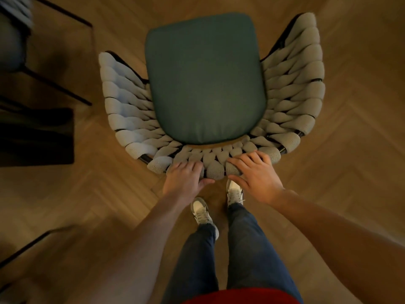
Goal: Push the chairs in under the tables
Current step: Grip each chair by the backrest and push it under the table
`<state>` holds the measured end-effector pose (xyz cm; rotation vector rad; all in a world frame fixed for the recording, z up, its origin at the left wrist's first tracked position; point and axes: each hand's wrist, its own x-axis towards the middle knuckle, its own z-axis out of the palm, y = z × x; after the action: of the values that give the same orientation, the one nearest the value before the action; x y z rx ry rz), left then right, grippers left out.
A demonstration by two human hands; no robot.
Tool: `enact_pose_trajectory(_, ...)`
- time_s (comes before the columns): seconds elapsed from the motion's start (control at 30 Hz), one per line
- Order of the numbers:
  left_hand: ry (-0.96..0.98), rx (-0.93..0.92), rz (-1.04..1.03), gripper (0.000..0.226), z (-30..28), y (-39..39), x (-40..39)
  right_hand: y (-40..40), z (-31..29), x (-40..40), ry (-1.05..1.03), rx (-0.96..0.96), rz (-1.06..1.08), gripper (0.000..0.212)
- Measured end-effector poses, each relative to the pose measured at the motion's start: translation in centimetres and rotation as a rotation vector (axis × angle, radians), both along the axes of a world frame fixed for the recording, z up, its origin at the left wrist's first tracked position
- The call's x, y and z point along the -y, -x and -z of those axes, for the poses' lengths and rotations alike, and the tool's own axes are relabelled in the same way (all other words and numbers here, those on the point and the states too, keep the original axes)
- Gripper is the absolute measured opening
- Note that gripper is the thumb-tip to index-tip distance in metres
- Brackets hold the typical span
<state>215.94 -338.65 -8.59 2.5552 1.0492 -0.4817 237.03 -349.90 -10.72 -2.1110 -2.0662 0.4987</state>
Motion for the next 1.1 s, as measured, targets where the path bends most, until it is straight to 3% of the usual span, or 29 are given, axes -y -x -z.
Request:
enact_pose_trajectory(0.6,-0.073,0.025,-0.494,0.058,-0.4,-5.4,-3.6,-8.5,0.0,-16.3,0.027,0.040,-0.524,0.059)
enact_pose_trajectory(0.87,-0.118,0.043,-0.622,0.055,0.0,-7.6,-4.8,-10.7,0.5,-20.9,0.002,0.023,-0.670,0.066)
enact_pose_trajectory(1.1,-0.120,-0.003,-0.666,0.057,0.1,-10.4,-5.9,-13.2,0.7,-23.5,0.014,0.065,-0.748,0.058)
